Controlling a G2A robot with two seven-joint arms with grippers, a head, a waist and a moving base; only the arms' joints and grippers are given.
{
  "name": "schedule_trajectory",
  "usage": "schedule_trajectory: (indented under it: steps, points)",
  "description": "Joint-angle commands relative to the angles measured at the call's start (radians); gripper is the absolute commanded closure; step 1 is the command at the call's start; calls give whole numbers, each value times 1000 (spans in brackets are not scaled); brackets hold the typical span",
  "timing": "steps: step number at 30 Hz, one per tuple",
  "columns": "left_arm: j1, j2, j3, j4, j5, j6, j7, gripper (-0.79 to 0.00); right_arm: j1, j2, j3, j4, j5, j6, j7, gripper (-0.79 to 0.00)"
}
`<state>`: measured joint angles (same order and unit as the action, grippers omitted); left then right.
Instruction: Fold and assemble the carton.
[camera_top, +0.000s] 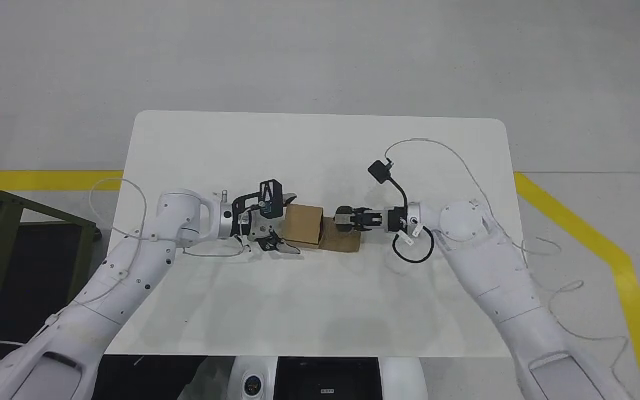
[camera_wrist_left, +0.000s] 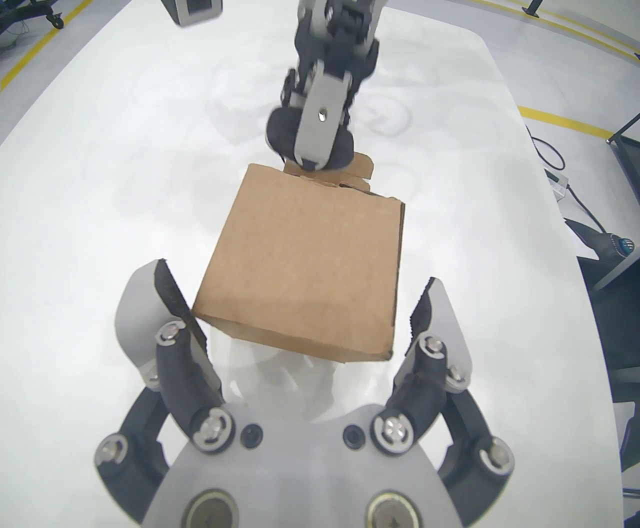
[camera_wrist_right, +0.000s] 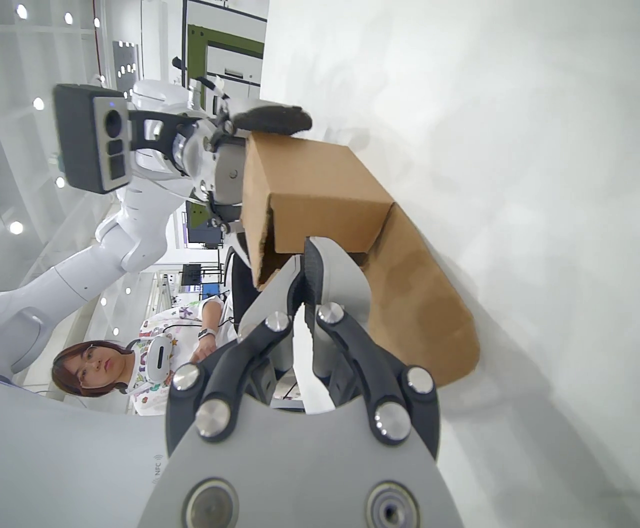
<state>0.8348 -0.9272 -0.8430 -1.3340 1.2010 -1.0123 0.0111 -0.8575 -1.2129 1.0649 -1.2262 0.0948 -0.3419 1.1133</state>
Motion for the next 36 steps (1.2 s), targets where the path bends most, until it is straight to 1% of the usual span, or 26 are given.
schedule_trajectory:
  steps: [1,4,6,8,9,10,11,12,13,31,34,36]
  points:
    - [1,-1,-1,-1,0,0,-2,-785,-26,16,49,-89,3,60,39,0]
    - [3,-2,-4,1,-2,0,-3,-785,-95,38,111,-237,-7,157,61,0]
    - [4,-3,-5,1,-4,0,-6,-785,-144,49,139,-306,-21,203,66,0]
    - [4,-4,-7,1,-7,0,-7,-785,-187,55,166,-346,-5,221,34,-55]
    - [4,-5,-8,2,-8,0,-7,-785,-193,56,169,-350,-5,222,31,-28]
    - [4,-5,-10,1,-8,0,-8,-785,-193,56,169,-350,-5,222,31,-49]
    - [4,-5,-11,2,-8,0,-8,-785,-193,56,169,-350,-5,222,31,-323]
    - [4,-6,-12,3,-9,0,-9,-785,-193,56,169,-350,-5,222,31,-760]
    - [5,-6,-12,3,-10,0,-10,-785,-193,56,169,-350,-5,222,31,-785]
    - [8,-10,-35,6,-23,0,-11,-785,-193,56,169,-350,-5,222,31,-785]
    - [11,-8,-38,4,-12,0,-7,-785,-208,61,171,-374,-17,240,31,-785]
    - [15,-7,-38,0,-3,0,1,-785,-223,66,183,-382,-14,254,52,-785]
